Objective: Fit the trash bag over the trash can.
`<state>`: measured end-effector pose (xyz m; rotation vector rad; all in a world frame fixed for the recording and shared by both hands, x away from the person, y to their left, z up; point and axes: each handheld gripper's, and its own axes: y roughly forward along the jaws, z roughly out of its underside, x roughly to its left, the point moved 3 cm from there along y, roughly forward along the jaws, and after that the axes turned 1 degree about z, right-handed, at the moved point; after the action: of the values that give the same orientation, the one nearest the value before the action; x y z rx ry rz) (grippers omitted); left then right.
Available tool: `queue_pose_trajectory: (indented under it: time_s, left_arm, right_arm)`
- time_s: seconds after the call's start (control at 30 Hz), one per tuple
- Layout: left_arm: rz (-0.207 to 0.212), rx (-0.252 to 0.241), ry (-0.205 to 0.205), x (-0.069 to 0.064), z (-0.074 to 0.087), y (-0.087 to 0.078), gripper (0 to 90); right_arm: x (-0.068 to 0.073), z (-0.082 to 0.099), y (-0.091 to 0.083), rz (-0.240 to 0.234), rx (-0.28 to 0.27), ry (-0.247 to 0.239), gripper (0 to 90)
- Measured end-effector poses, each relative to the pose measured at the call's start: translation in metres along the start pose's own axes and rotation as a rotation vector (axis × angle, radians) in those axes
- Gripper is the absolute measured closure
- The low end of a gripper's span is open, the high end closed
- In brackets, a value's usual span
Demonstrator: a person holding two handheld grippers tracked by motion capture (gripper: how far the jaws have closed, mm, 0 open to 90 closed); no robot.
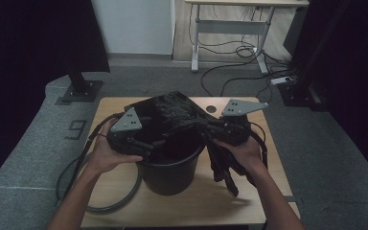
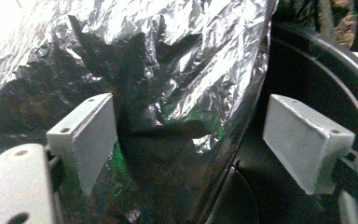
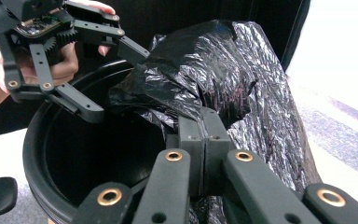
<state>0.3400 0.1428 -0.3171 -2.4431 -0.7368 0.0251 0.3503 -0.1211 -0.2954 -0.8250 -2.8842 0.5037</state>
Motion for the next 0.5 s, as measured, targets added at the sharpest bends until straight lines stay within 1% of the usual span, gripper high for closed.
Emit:
queue_pose_trajectory:
  time_s: [0.07, 0.1, 0.13, 0.33, 0.37, 0.4, 0.43, 0.47, 0.5]
  left_arm:
    - [-0.007, 0.006, -0.002, 0.0002, 0.0001, 0.0007, 22.1]
    - [-0.015, 0.01, -0.006, 0.0003, 0.0001, 0.0013, 22.1]
    - [-0.016, 0.011, -0.004, 0.0, 0.0003, 0.002, 26.3]
    - [-0.023, 0.011, -0.011, -0.0009, -0.0001, 0.0038, 41.8]
    - [-0.029, 0.012, -0.012, -0.0008, 0.0, 0.0041, 41.8]
    - [-0.031, 0.011, -0.01, -0.0009, 0.0001, 0.0044, 48.5]
    - [-0.036, 0.01, -0.01, -0.0011, 0.0, 0.0046, 48.5]
    - [-0.043, 0.009, -0.011, -0.0011, -0.0001, 0.0046, 54.3]
    - [-0.051, 0.004, -0.02, -0.0009, -0.0004, 0.0039, 57.2]
  right_arm:
    - [0.0002, 0.0007, 0.0001, -0.001, -0.002, 0.0, 89.1]
    - [0.0002, 0.0007, 0.0001, -0.001, -0.002, 0.0, 89.1]
    - [0.0005, 0.0016, 0.0001, -0.007, -0.005, 0.0, 89.1]
    - [0.001, 0.0043, -0.0013, -0.016, -0.012, 0.001, 89.1]
    - [0.001, 0.0043, -0.0013, -0.016, -0.012, 0.001, 89.1]
    - [0.0012, 0.005, -0.0014, -0.017, -0.012, 0.001, 89.1]
    - [0.0012, 0.005, -0.0014, -0.017, -0.012, 0.001, 89.1]
    - [0.0015, 0.0058, -0.0011, -0.02, -0.013, -0.001, 89.1]
    - [0.0015, 0.0061, -0.0007, -0.02, -0.014, -0.004, 89.1]
